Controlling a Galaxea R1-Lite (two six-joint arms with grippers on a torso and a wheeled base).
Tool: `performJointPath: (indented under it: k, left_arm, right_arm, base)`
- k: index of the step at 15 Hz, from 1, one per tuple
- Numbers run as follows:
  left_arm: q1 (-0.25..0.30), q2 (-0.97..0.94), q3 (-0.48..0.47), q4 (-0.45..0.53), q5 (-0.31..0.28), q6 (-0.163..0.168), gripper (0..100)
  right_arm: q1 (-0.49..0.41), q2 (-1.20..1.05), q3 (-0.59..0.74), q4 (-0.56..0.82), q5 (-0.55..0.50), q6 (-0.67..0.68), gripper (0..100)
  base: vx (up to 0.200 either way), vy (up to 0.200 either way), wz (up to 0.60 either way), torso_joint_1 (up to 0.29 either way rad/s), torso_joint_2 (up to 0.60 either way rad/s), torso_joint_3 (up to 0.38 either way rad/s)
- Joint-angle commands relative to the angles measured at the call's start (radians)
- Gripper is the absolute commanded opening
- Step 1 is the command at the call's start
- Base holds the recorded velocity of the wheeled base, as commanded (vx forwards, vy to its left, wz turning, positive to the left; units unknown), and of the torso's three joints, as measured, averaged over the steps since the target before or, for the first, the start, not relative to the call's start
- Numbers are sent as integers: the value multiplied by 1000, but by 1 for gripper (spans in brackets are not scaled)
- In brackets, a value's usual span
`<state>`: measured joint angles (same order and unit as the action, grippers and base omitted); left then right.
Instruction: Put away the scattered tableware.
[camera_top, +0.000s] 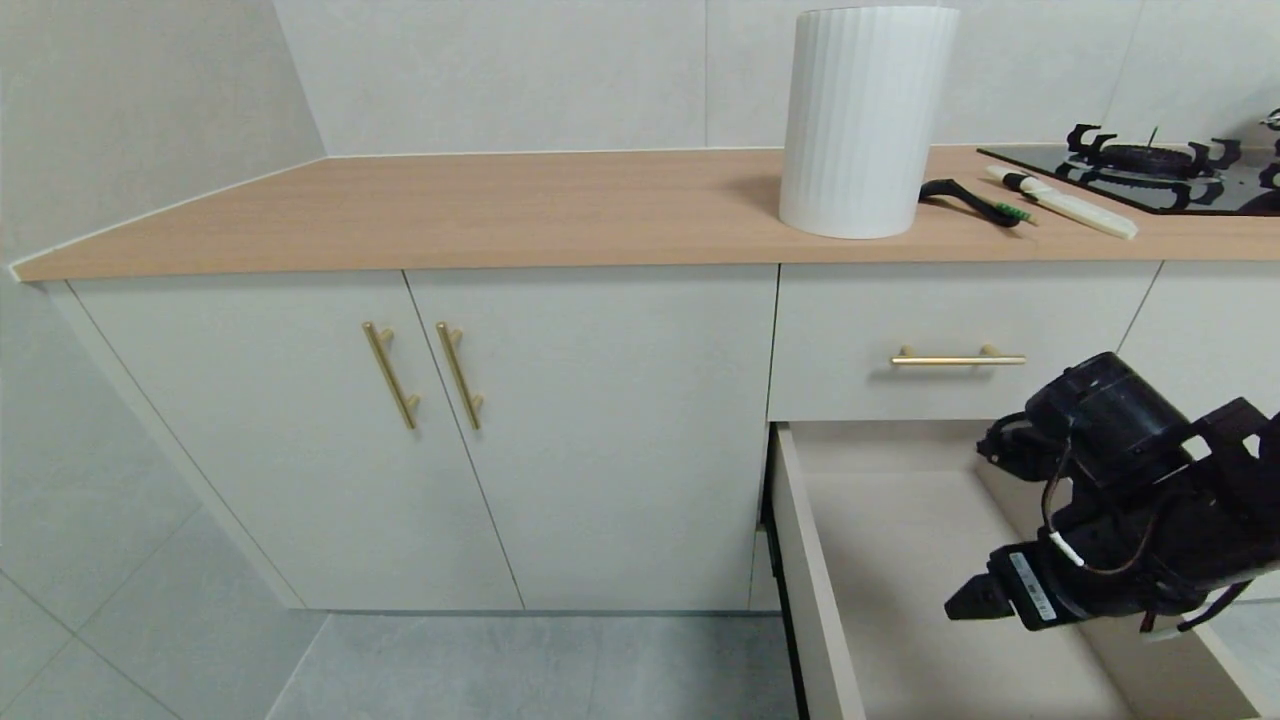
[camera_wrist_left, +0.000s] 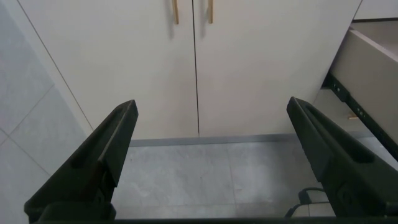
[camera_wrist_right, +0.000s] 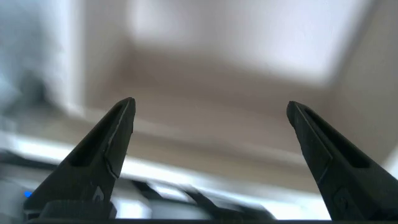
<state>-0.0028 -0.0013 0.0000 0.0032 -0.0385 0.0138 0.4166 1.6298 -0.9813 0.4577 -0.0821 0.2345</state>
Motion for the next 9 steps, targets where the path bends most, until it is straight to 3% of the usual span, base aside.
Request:
performJointPath:
  k: [1,3,9]
  left_arm:
    - [0,1,0,0,0,0,100]
    - [1,1,0,0,2,0,100]
    - [0,1,0,1,0,0,100]
  right_arm:
    - [-39,-27,-17,-74,13,8,100]
    - [-55,-51,12,-131,12,8,100]
    - [-56,-57,16,-134,2,2,100]
  base:
    - [0,0,0,0,0,0]
    - [0,0,0,0,0,0]
    - [0,0,0,23,-69,-45]
